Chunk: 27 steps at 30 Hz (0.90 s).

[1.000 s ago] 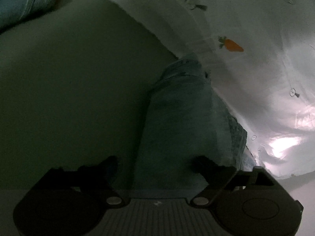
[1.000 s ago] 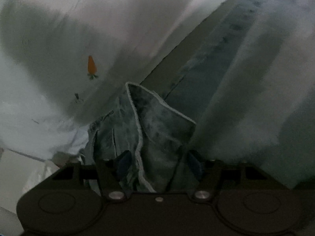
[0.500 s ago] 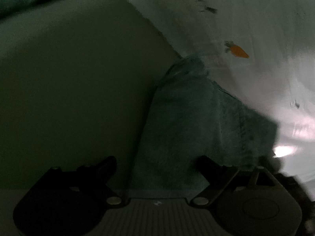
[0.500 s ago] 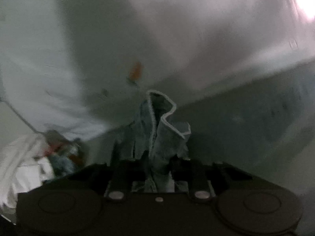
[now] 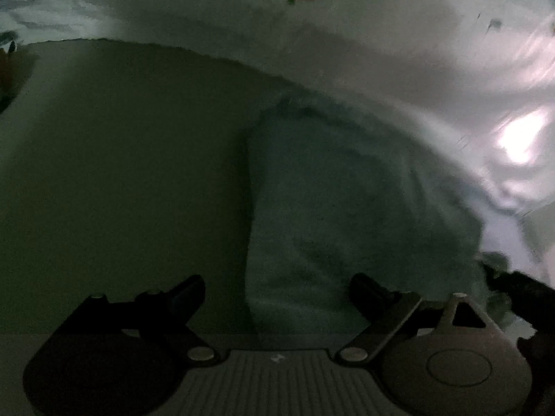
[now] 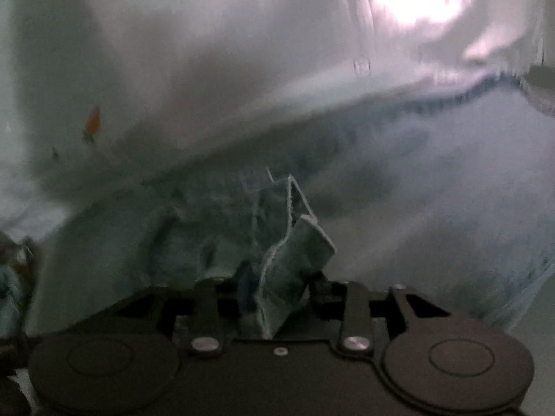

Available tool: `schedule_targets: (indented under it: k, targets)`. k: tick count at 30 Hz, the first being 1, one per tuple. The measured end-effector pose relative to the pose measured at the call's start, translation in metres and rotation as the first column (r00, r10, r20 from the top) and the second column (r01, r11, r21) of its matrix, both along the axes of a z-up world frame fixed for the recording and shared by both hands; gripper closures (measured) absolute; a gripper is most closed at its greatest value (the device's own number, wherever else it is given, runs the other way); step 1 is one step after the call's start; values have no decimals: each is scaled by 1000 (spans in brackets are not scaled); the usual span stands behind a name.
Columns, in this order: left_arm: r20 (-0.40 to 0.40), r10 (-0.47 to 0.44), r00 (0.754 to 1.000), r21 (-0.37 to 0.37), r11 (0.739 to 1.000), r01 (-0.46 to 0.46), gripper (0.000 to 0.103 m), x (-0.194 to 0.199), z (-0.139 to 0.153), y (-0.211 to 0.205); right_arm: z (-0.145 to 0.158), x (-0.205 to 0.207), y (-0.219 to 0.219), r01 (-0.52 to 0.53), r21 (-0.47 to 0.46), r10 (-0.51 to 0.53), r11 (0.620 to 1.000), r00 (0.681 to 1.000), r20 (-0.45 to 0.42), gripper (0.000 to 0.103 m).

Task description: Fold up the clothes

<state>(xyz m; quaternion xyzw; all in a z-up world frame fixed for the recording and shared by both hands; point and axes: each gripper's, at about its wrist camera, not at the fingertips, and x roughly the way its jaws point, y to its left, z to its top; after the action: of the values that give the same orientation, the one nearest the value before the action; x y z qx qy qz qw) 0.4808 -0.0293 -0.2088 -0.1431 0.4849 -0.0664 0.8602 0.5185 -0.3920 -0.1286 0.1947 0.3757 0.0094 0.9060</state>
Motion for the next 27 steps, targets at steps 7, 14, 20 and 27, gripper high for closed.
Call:
schedule_targets:
  k: [7, 14, 20, 27]
  targets:
    - [9, -14, 1000, 77, 997, 13, 2, -5, -5, 1, -15, -10, -4, 13, 21, -13, 1000, 1000, -2, 47]
    - [30, 9, 1000, 148, 989, -14, 2, -32, 12, 0, -12, -25, -8, 3, 23, -3, 1000, 1000, 11, 39]
    - [29, 74, 997, 134, 988, -77, 2, -51, 17, 3, -4, -44, -19, 30, 138, -35, 990, 999, 32, 39]
    - [52, 127, 991, 208, 969, -135, 0, -61, 16, -11, -1, -73, -38, 33, 159, -40, 987, 998, 43, 22]
